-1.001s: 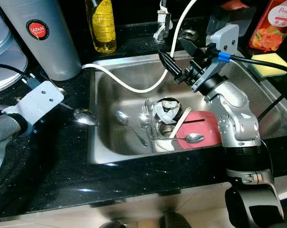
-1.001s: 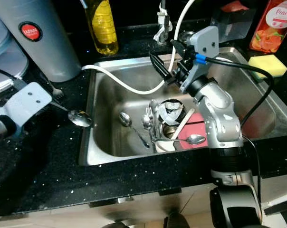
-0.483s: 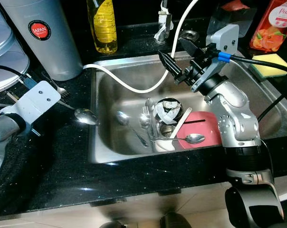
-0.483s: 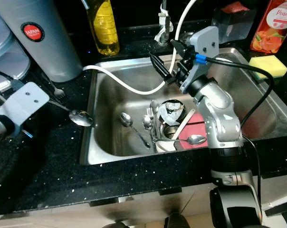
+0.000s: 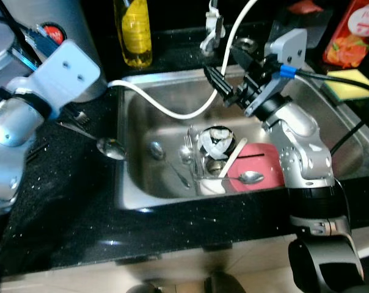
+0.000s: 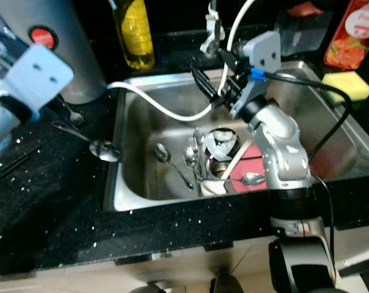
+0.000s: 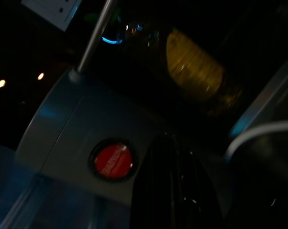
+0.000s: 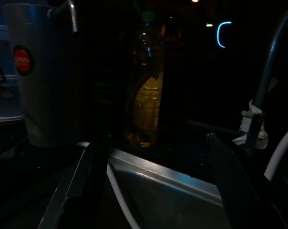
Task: Kitchen organization
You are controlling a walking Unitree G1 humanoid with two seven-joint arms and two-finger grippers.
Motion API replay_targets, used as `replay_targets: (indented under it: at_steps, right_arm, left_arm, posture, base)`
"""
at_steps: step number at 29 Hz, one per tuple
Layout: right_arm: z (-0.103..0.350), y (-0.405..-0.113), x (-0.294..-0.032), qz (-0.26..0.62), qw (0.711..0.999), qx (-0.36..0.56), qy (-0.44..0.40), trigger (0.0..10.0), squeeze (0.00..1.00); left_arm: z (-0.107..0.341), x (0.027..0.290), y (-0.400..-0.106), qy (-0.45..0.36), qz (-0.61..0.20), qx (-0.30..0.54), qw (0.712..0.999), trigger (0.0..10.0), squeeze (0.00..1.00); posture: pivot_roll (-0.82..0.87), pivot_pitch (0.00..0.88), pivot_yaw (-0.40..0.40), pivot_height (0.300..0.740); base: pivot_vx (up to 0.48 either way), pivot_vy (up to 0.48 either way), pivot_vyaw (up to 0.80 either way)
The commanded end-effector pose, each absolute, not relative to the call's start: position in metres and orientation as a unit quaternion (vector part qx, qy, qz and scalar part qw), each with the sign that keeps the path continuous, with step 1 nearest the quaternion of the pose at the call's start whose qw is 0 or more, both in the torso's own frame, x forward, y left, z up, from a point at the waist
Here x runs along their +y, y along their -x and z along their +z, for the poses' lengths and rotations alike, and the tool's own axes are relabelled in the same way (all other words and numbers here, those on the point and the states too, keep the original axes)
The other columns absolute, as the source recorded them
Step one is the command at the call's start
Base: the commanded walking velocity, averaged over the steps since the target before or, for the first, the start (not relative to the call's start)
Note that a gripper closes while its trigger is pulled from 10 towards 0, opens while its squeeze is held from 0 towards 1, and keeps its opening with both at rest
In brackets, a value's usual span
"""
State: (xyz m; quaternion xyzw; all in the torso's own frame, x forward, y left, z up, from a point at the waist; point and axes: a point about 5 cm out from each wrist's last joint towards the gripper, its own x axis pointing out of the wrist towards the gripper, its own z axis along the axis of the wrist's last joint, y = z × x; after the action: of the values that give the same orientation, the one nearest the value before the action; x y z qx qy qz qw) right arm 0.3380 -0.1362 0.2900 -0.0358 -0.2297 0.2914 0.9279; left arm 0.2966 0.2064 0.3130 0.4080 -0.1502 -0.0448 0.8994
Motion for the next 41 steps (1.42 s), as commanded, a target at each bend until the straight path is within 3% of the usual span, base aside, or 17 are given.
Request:
replay_targets:
  at_steps: [1, 3, 4, 5, 9, 15, 21, 28, 31, 33, 35, 41]
  right_arm:
    - [0.291, -0.339, -0.131, 0.302, 0.925, -0.230, 0.036, 10.0, 0.00]
    - [0.291, -0.339, -0.130, 0.303, 0.924, -0.230, 0.037, 10.0, 0.00]
    - [0.291, -0.339, -0.130, 0.303, 0.924, -0.230, 0.037, 10.0, 0.00]
    - [0.292, -0.339, -0.131, 0.304, 0.924, -0.231, 0.038, 10.0, 0.00]
    - [0.292, -0.339, -0.131, 0.303, 0.924, -0.231, 0.040, 10.0, 0.00]
    - [0.292, -0.340, -0.132, 0.303, 0.924, -0.231, 0.041, 10.0, 0.00]
    - [0.293, -0.340, -0.133, 0.302, 0.924, -0.232, 0.041, 10.0, 0.00]
    - [0.293, -0.339, -0.134, 0.300, 0.925, -0.231, 0.042, 10.0, 0.00]
    - [0.292, -0.339, -0.135, 0.300, 0.925, -0.230, 0.042, 10.0, 0.00]
    - [0.292, -0.339, -0.134, 0.299, 0.925, -0.229, 0.042, 10.0, 0.00]
    - [0.291, -0.339, -0.134, 0.299, 0.925, -0.229, 0.041, 10.0, 0.00]
    - [0.290, -0.338, -0.134, 0.299, 0.926, -0.228, 0.040, 10.0, 0.00]
  left_arm:
    - [0.316, 0.205, -0.299, -0.374, -0.047, -0.149, 0.914, 10.0, 0.00]
    - [0.327, 0.191, -0.302, -0.280, -0.074, -0.164, 0.943, 10.0, 0.00]
    - [0.327, 0.191, -0.302, -0.280, -0.074, -0.164, 0.943, 10.0, 0.00]
    - [0.333, 0.183, -0.301, -0.213, -0.101, -0.169, 0.957, 10.0, 0.00]
    - [0.348, 0.166, -0.297, -0.059, -0.174, -0.170, 0.968, 10.0, 0.00]
    - [0.362, 0.164, -0.296, -0.011, -0.183, -0.187, 0.965, 10.0, 0.00]
    - [0.351, 0.162, -0.301, -0.040, -0.180, -0.175, 0.967, 10.0, 0.00]
    - [0.314, 0.170, -0.307, -0.114, -0.136, -0.092, 0.980, 10.0, 0.00]
    - [0.295, 0.187, -0.305, -0.272, -0.110, -0.044, 0.955, 10.0, 0.00]
    - [0.290, 0.191, -0.304, -0.301, -0.113, -0.031, 0.947, 10.0, 0.00]
    - [0.280, 0.201, -0.290, -0.375, -0.152, -0.002, 0.914, 10.0, 0.00]
    - [0.277, 0.209, -0.271, -0.434, -0.212, 0.016, 0.875, 10.0, 0.00]
  posture:
    - [-0.04, 0.088, 0.052, 0.740]
    - [-0.05, 0.087, 0.052, 0.740]
    - [-0.05, 0.087, 0.052, 0.740]
    - [-0.05, 0.085, 0.054, 0.740]
    - [-0.06, 0.084, 0.054, 0.740]
    - [-0.06, 0.078, 0.054, 0.740]
    - [-0.06, 0.077, 0.052, 0.740]
    - [-0.07, 0.085, 0.050, 0.740]
    - [-0.06, 0.087, 0.048, 0.740]
    - [-0.06, 0.088, 0.051, 0.740]
    - [-0.05, 0.091, 0.053, 0.740]
    - [-0.05, 0.092, 0.054, 0.740]
  base:
    - [0.000, 0.000, 0.00]
    - [0.000, 0.000, 0.00]
    - [0.000, 0.000, 0.00]
    - [0.000, 0.000, 0.00]
    - [0.000, 0.000, 0.00]
    - [0.000, 0.000, 0.00]
    - [0.000, 0.000, 0.00]
    - [0.000, 0.000, 0.00]
    - [0.000, 0.000, 0.00]
    - [0.000, 0.000, 0.00]
    - [0.000, 0.000, 0.00]
    - [0.000, 0.000, 0.00]
